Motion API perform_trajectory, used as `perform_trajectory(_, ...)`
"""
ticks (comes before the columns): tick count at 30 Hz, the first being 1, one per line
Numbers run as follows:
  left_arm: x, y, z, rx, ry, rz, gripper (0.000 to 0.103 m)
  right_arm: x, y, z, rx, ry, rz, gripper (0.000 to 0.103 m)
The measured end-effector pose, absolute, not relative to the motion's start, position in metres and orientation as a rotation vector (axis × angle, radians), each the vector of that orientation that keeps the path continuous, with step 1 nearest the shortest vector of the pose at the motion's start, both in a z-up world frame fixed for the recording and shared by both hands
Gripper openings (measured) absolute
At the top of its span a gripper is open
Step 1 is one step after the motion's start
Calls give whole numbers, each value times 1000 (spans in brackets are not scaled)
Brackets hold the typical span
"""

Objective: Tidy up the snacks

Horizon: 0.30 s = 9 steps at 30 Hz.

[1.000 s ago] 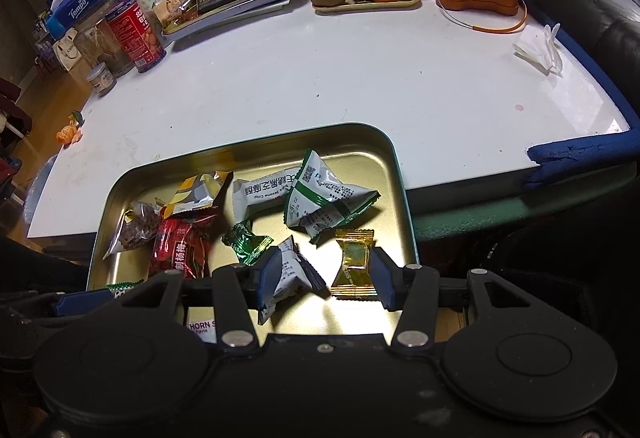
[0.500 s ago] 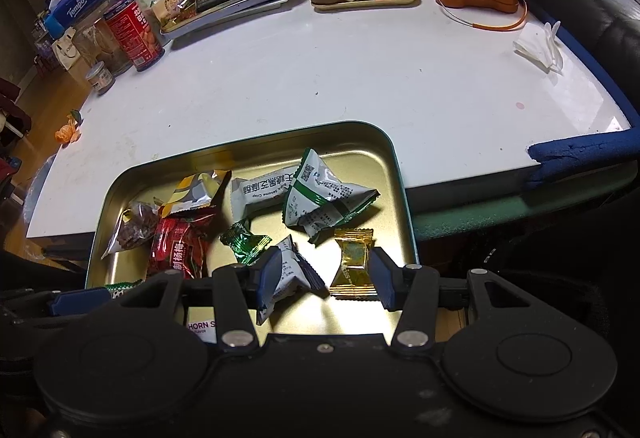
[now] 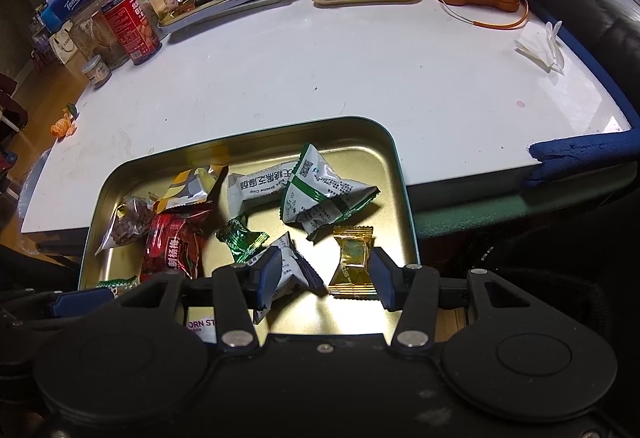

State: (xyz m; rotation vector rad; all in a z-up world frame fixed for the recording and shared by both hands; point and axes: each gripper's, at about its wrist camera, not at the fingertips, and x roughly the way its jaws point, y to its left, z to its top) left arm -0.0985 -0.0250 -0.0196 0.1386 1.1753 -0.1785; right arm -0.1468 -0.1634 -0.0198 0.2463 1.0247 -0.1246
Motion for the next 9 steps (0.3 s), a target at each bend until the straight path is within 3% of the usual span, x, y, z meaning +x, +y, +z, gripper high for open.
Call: perform_trajectory(9, -96, -22, -21, 125, 1180, -180, 55, -144, -161, -23, 236, 1040, -128, 51)
